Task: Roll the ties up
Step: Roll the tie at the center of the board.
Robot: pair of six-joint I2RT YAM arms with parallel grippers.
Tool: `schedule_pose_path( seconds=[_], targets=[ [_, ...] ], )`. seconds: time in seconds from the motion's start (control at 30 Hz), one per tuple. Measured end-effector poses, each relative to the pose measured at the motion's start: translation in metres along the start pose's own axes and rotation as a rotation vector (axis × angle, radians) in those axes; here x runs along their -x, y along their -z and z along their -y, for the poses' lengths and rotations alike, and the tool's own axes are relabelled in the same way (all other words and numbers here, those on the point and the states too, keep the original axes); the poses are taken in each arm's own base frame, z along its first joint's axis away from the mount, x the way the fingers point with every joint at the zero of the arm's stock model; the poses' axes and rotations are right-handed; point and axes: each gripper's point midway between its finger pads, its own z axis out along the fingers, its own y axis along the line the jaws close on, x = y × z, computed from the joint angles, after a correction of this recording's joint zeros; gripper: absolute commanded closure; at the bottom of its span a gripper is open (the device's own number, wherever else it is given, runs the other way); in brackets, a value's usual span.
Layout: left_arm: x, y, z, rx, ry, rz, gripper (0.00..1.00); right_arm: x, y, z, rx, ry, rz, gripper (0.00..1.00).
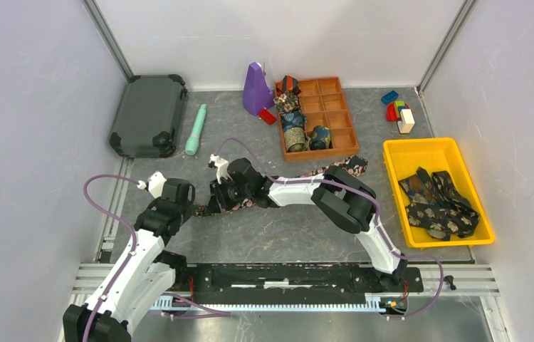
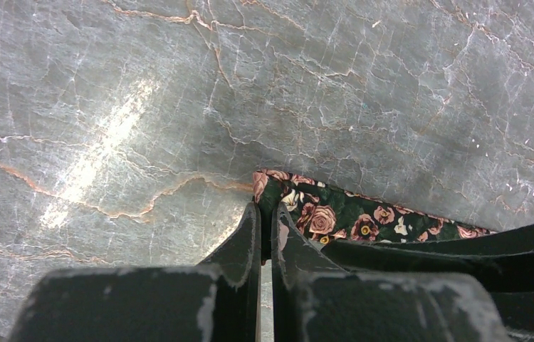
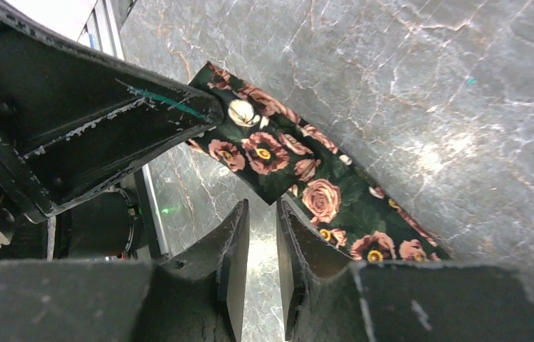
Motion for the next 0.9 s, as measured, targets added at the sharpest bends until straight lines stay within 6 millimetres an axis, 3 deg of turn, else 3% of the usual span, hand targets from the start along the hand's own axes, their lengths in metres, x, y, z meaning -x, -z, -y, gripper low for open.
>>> schedule_pose_path(
  seconds=[0.3,0.6,0.8,0.9],
  targets=[
    [0.000,0.000,0.000,0.001,0.000,0.002,0.98,-0.007,-0.010,-0.013,0.029,-0.004,-0.015,0.74],
    [0.003,0.000,-0.002,0.008,0.001,0.015,0.98,-0.003,-0.025,-0.006,0.034,-0.003,-0.012,0.74],
    [0.003,0.000,-0.002,0.011,0.001,0.017,0.98,-0.007,-0.023,-0.001,0.047,0.003,-0.028,0.73],
    [0.003,-0.001,-0.003,0.016,0.000,0.019,0.98,-0.021,-0.013,0.000,0.055,0.004,-0.057,0.73]
  ],
)
